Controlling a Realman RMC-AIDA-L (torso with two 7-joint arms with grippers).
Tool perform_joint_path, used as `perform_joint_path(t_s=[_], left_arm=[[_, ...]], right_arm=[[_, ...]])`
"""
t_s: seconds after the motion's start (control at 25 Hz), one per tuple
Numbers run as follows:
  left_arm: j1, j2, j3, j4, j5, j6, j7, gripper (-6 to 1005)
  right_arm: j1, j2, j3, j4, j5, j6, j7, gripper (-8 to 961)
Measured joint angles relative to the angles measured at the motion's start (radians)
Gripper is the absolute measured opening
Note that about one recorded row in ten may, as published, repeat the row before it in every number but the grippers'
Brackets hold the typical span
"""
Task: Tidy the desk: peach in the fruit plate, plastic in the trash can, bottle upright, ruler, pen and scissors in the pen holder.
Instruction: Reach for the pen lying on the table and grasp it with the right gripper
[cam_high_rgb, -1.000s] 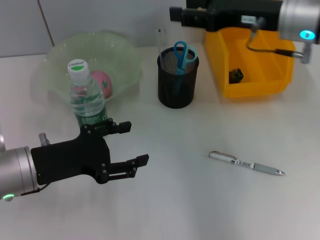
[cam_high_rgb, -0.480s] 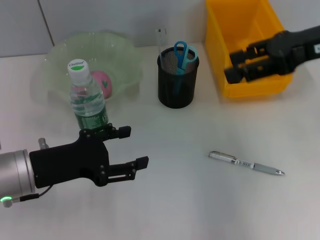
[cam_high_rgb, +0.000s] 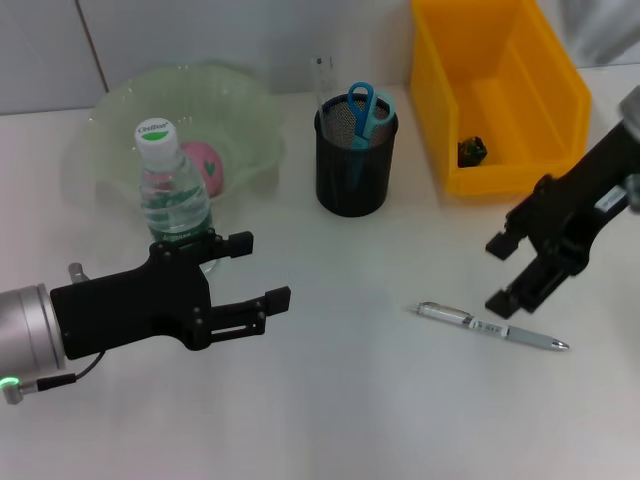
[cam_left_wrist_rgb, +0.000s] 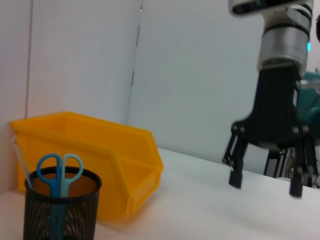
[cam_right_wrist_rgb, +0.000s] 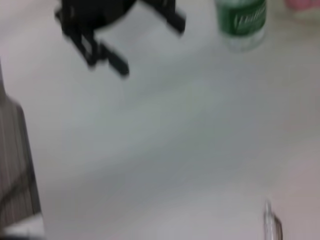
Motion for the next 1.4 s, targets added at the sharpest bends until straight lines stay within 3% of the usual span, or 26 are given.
perform_joint_path(t_s=[0.04,0.08,0.2,0.24,0.28,0.44,0.8,1.4], left_arm=[[-0.003,0.0,-0.003,-0.006,-0.001,0.0,0.0,827],[-0.003,0.0,-0.003,-0.006,-0.001,0.0,0.0,827],[-0.01,0.0,-0.007,-0.017,-0.001,0.0,0.0,827],[-0.011,0.0,-0.008,-0.02,-0.001,0.0,0.0,827],[-0.012,0.001,-0.009,-0.022,-0.001,0.0,0.0,827],[-0.013,0.001,-0.016,-0.027,-0.001,0.001,0.0,827],[-0.015,0.002,-0.016,-0.037,-0.001,0.001,0.002,827],[-0.024,0.002,-0.016,-0.05,-0.001,0.001,0.011,827]], right_arm=[[0.009,0.021,-0.032,-0.006,-0.056,0.009,-0.013,826],[0.009,0.021,-0.032,-0.006,-0.056,0.009,-0.013,826],[0.014,0.051,-0.066,-0.006,-0.123,0.03,-0.03,826],[0.016,0.073,-0.082,-0.006,-0.177,0.056,-0.041,826],[0.016,0.073,-0.082,-0.006,-0.177,0.056,-0.041,826],[0.018,0.113,-0.121,0.005,-0.274,0.113,-0.053,825],[0.022,0.128,-0.163,0.08,-0.315,0.185,-0.01,825],[0.023,0.132,-0.345,0.145,-0.342,0.31,0.13,825]])
